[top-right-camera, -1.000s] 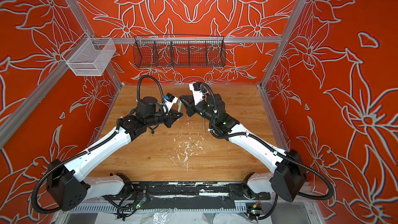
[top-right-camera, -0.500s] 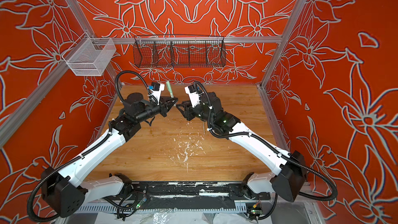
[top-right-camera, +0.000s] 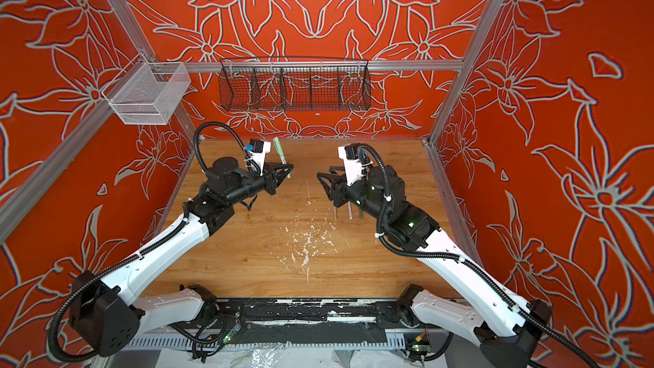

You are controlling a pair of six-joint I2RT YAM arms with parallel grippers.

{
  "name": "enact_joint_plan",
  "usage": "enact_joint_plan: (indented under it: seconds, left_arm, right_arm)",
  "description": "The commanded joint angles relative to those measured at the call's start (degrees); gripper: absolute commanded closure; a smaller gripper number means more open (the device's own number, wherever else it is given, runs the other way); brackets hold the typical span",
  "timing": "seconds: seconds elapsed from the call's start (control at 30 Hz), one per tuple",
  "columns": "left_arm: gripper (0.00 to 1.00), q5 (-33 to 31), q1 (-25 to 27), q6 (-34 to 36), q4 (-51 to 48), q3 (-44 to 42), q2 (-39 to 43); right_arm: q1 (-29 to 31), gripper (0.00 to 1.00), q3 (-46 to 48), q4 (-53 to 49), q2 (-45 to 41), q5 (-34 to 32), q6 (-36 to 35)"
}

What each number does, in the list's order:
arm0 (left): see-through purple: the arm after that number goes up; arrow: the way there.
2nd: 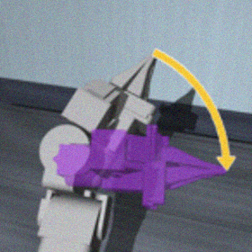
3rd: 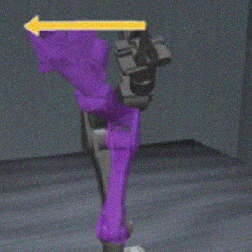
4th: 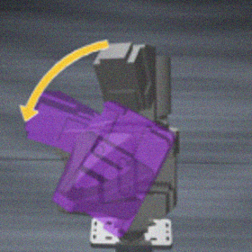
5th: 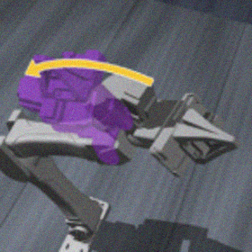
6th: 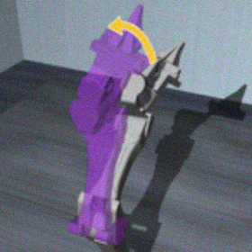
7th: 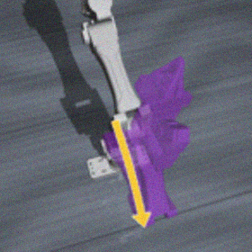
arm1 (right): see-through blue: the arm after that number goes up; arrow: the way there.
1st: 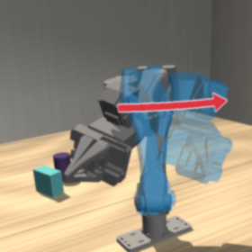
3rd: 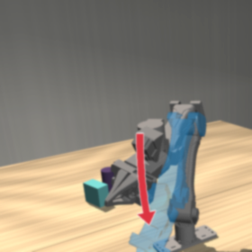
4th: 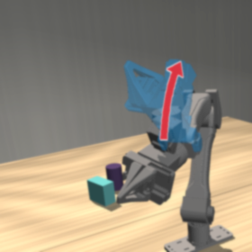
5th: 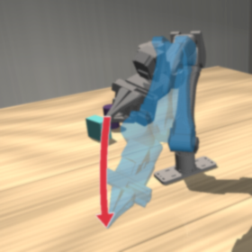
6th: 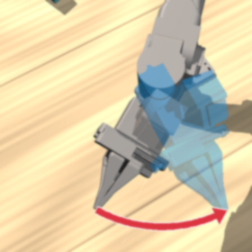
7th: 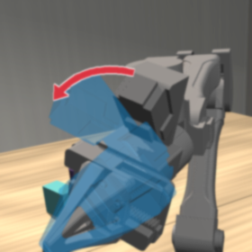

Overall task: Insert the pens into the pen caps
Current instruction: 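Withdraw the right gripper while the left gripper lowers the capped mint pen, then lay the capped mint pen beside the other pens and open the left gripper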

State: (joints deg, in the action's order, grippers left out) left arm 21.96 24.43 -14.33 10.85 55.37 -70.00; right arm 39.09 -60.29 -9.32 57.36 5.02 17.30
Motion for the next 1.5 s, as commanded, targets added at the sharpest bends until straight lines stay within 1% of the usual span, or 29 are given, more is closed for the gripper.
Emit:
enact_joint_plan:
  seconds: [0.0, 0.1, 0.17, 0.27, 0.37, 0.47, 0.7, 0.87, 1.07, 1.13, 1.2, 1.3, 1.33, 1.47]
  left_arm:
    - [1.00, -0.30, 0.10, -4.31, 1.18, -0.76, -2.74]
    - [1.00, -2.61, 0.12, -10.17, -2.37, -0.65, -7.42]
    - [1.00, -2.11, 0.18, -13.81, -6.53, 0.53, -12.08]
    - [1.00, -1.40, 0.40, -17.43, -12.61, 3.17, -19.79]
    - [1.00, -1.24, 1.29, -17.93, -19.46, 7.62, -27.46]
    - [1.00, -2.05, 2.82, -16.31, -27.63, 13.91, -34.22]
    - [1.00, -2.15, 5.10, -15.05, -42.26, 28.36, -47.85]
    - [1.00, -1.71, 5.37, -16.47, -42.91, 29.18, -49.67]
    - [0.99, -2.20, 5.37, -16.22, -45.00, 30.29, -50.94]
    - [0.99, -1.41, 5.38, -15.85, -45.69, 31.06, -51.54]
    - [0.96, -0.60, 5.28, -15.54, -46.60, 31.83, -52.43]
    - [0.88, -0.60, 5.28, -14.41, -47.93, 32.78, -53.14]
    - [0.84, -0.50, 5.28, -14.09, -47.86, 32.77, -53.16]
    - [0.77, -0.93, 5.28, -13.54, -47.59, 33.00, -52.73]
  right_arm:
    - [-2.83, 0.54, 2.86, -2.84, -0.94, -2.88, 2.71]
    - [-5.79, 0.54, 4.90, -3.49, -0.77, -3.05, 5.82]
    - [-7.10, 0.54, 6.23, -3.45, -0.51, -3.02, 7.57]
    - [-8.06, 0.54, 7.58, -3.44, -0.09, -2.65, 8.77]
    - [-8.78, 0.53, 8.50, -3.63, 0.20, -2.22, 9.23]
    - [-9.33, 0.53, 9.54, -3.85, -0.01, -2.29, 9.57]
    - [-10.58, 0.53, 12.70, -3.49, -0.76, -2.73, 10.31]
    - [-11.31, 0.53, 14.10, -3.57, -1.92, -2.69, 10.47]
    - [-11.76, 0.53, 14.58, -3.75, -2.48, -2.31, 10.56]
    - [-11.80, 0.53, 14.49, -3.70, -2.74, -2.17, 10.65]
    - [-11.96, 0.53, 14.41, -4.11, -3.15, -2.11, 10.40]
    - [-11.94, 0.53, 14.68, -4.72, -4.48, -2.38, 9.99]
    - [-12.02, 0.53, 15.08, -4.68, -5.22, -2.63, 9.92]
    - [-12.11, 0.53, 15.60, -5.22, -7.03, -3.30, 9.82]
